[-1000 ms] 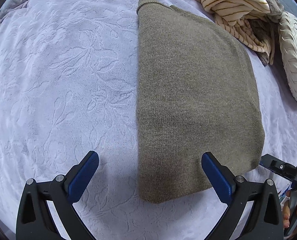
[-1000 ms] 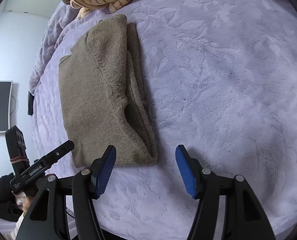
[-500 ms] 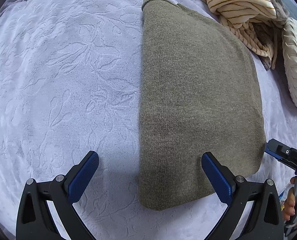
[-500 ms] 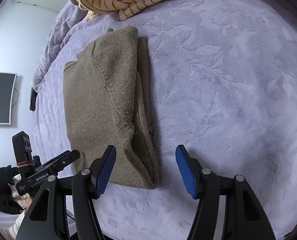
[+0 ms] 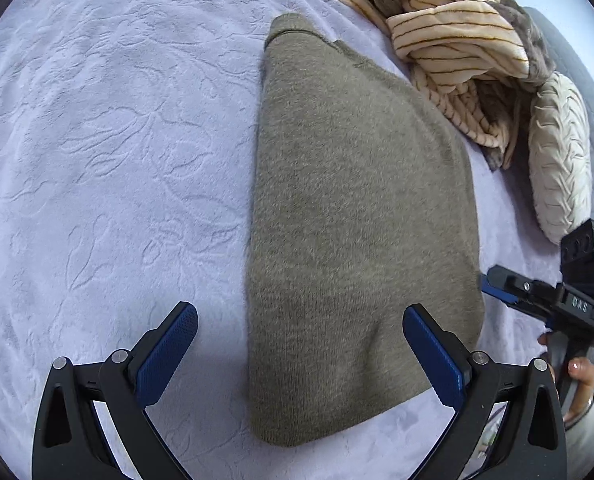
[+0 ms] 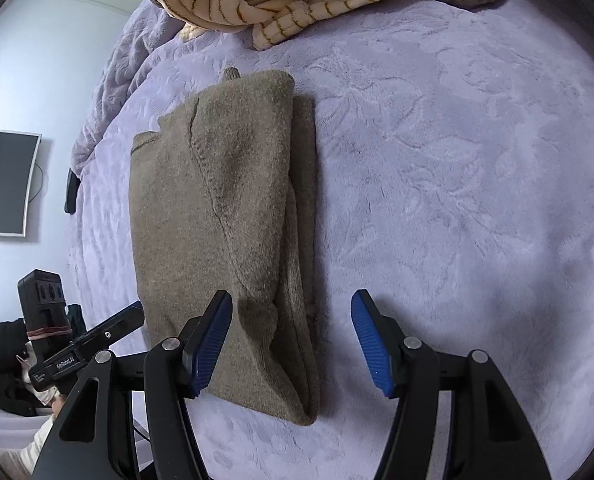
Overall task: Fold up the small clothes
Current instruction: 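Grasp the sweater's folded end with the right tool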
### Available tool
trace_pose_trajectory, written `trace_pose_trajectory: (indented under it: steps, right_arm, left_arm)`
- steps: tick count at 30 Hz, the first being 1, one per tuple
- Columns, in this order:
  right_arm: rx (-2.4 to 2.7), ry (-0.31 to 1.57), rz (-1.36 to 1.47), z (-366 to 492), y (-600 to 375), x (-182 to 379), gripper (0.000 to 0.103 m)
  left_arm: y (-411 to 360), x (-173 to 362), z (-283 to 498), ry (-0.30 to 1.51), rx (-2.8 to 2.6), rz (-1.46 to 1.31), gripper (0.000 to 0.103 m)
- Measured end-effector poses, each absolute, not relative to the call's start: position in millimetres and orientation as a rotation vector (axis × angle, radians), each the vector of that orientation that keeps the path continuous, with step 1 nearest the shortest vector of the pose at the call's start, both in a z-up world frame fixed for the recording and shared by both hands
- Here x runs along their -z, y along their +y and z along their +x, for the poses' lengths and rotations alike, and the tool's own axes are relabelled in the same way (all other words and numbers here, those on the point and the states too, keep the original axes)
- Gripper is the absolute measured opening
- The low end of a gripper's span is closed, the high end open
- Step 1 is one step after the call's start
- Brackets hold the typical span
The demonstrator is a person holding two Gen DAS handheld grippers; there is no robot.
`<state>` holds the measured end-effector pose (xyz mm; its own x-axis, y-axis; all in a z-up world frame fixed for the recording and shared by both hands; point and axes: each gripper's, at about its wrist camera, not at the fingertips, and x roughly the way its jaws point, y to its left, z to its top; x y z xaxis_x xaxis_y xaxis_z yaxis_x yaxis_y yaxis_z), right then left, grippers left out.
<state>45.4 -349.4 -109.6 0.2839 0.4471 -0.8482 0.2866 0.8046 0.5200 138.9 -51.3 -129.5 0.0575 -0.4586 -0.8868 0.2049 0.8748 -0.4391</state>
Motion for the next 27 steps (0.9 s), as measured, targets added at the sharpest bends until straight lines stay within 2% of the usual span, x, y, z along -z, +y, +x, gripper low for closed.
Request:
trace_pose_trajectory:
  steps: [10, 12, 19, 27]
  right_arm:
    - [-0.295, 1.304, 0.703, 103, -353, 131, 0.066]
    - [-0.319, 1.322, 0.685, 114, -348, 138, 0.071]
    - [-0.431, 1.354, 0.678, 137, -336, 149, 0.076]
    - [-0.428, 1.328, 0.926, 136, -357, 177, 0.076]
  left_arm:
    - [-74, 145, 148, 1.471, 0.704, -0.263, 0.103]
    - [-82, 149, 149, 1.472, 0.697, -0.24, 0.103]
    - [-96, 159, 153, 1.465, 0.683, -0.218, 0.103]
    - [-116, 171, 148, 1.466, 0.67, -0.121, 0.103]
